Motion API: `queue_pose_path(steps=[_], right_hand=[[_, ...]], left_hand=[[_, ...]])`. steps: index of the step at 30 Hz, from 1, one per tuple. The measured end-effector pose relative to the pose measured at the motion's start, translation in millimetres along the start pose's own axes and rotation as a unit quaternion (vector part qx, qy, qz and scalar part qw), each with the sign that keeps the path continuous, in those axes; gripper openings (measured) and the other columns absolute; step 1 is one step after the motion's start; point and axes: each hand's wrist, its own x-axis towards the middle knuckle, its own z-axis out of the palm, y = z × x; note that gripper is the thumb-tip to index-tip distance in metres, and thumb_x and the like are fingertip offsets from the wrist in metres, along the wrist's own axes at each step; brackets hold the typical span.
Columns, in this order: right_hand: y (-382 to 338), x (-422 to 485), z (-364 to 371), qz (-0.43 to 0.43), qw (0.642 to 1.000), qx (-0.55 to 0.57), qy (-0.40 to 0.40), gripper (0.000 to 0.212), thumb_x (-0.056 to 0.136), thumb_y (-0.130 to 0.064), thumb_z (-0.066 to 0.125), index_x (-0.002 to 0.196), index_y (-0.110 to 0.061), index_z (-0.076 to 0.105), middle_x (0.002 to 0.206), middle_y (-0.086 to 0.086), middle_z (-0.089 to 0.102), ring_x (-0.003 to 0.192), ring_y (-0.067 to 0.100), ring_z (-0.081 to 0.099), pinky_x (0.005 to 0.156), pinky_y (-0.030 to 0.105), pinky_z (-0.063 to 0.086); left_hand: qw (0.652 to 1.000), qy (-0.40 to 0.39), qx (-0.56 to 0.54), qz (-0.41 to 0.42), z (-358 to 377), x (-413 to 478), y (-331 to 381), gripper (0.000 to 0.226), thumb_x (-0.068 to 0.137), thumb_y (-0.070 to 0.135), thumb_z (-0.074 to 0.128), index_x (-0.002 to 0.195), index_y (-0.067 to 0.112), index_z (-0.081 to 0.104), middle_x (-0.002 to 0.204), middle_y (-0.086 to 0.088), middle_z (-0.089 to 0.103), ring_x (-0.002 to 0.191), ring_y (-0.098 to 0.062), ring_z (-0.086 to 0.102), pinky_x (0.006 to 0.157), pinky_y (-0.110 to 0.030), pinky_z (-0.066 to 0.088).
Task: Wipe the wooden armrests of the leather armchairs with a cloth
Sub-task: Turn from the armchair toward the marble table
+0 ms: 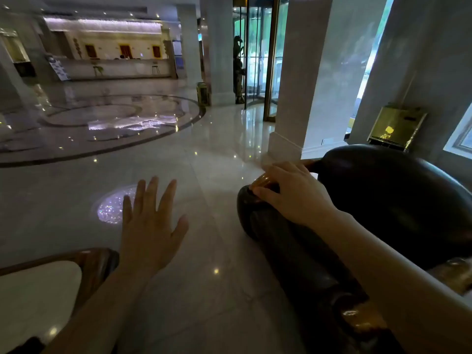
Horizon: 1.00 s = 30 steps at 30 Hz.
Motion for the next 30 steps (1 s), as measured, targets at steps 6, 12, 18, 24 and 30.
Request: queue_pose_path(steps=[6,12,18,24,30], right_hand=[[-53,14,50,-0.022,0.999,-0.023,-0.018,0.067,0.088,-0.069,0.041,0.146,-0.035,0.038,0.151,-0.003,0.041,0.141,0.025,0.033,0.104,0.048,0.04],[-113,26,106,-0.038,0.998,-0.027,-0.044,0.068,0.087,-0.071,0.042,0.146,-0.037,0.035,0.151,-0.004,0.04,0.141,0.024,0.033,0.103,0.046,0.039],[-150,40,153,-0.051,0.996,-0.011,-0.071,0.068,0.086,-0.072,0.043,0.145,-0.038,0.036,0.15,-0.006,0.042,0.138,0.023,0.036,0.099,0.045,0.041],[-164,72,198,-0.076,0.992,0.002,-0.096,0.069,0.085,-0.073,0.042,0.144,-0.038,0.037,0.147,-0.008,0.044,0.136,0.022,0.038,0.096,0.042,0.043],[-178,119,247,-0.124,0.982,0.038,-0.134,0.066,0.087,-0.07,0.043,0.143,-0.037,0.04,0.146,-0.007,0.045,0.134,0.023,0.038,0.097,0.044,0.042]], left_hand=[[0.999,-0.004,-0.001,-0.042,15,-47,-70,0.07,0.09,0.05,0.039,0.152,0.017,0.031,0.159,-0.019,0.026,0.149,-0.039,0.015,0.114,-0.064,0.02],[0.996,-0.061,0.017,-0.061,10,-83,-141,0.071,0.087,0.047,0.039,0.151,0.014,0.033,0.156,-0.022,0.029,0.145,-0.044,0.02,0.11,-0.065,0.026],[0.991,-0.082,0.026,-0.101,12,-103,-181,0.068,0.087,0.043,0.042,0.148,0.013,0.035,0.151,-0.023,0.033,0.142,-0.044,0.026,0.109,-0.067,0.026],[0.983,-0.096,0.028,-0.152,30,-114,-212,0.072,0.09,0.05,0.033,0.152,0.014,0.032,0.157,-0.022,0.028,0.146,-0.043,0.02,0.112,-0.066,0.022],[0.961,-0.14,0.066,-0.229,58,-122,-240,0.074,0.091,0.056,0.026,0.152,0.014,0.029,0.158,-0.022,0.026,0.147,-0.041,0.017,0.115,-0.062,0.019]])
